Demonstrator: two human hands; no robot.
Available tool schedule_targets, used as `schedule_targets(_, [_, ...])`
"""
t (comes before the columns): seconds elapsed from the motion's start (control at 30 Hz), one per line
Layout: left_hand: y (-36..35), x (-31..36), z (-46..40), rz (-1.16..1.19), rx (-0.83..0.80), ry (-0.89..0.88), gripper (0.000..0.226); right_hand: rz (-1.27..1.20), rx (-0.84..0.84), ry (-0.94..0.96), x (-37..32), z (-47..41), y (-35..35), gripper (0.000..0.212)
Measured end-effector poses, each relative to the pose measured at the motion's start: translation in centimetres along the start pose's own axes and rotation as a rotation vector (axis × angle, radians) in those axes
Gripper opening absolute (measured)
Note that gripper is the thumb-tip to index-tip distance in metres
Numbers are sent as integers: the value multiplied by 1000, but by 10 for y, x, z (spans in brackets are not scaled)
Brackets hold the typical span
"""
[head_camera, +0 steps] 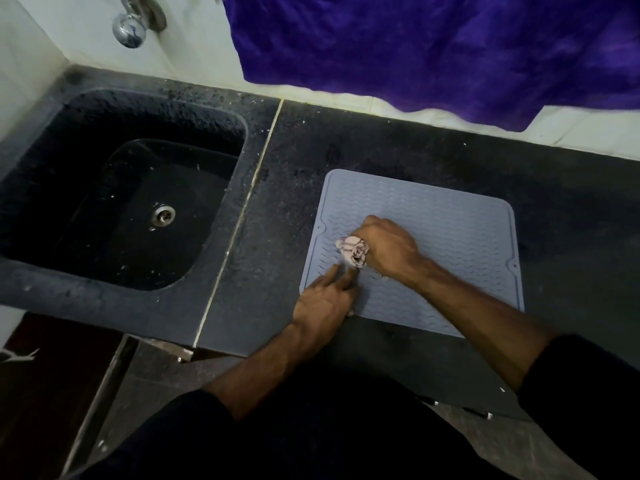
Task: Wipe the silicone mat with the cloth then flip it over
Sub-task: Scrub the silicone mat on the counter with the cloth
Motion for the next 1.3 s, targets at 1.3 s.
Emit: schedule_targets(1.3, [21, -12, -24, 88, 136, 193, 75, 115, 139, 81, 37, 13, -15, 41])
Point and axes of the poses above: each hand's wrist, its own z-axis away from the middle knuckle, its own y-axis out of the back of the hand, x = y × z, the point moved 9 cm from there along -z, towards the middle knuckle, and after that the axes turned 15 degrees about -y, right-handed, at the moved point
